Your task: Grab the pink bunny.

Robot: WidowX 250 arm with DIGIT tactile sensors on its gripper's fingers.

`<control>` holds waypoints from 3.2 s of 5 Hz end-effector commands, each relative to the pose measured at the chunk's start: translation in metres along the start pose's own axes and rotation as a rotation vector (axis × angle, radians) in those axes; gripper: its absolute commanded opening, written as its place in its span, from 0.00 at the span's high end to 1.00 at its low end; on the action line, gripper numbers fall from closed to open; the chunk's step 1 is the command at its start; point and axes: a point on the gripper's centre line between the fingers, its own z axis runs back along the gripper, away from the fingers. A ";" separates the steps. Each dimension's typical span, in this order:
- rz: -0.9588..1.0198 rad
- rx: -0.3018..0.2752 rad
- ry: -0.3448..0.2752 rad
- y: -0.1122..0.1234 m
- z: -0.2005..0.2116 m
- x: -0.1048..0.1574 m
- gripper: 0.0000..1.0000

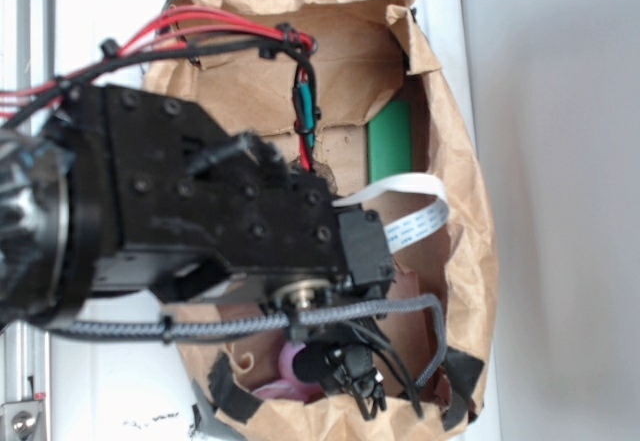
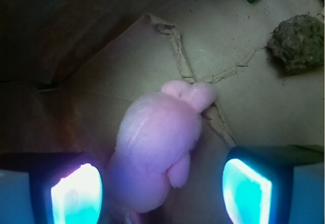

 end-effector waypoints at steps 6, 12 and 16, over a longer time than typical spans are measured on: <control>-0.098 0.043 -0.083 -0.025 -0.050 -0.010 0.00; -0.150 0.156 -0.283 0.013 0.037 0.046 1.00; -0.499 0.244 -0.180 0.024 0.110 0.062 1.00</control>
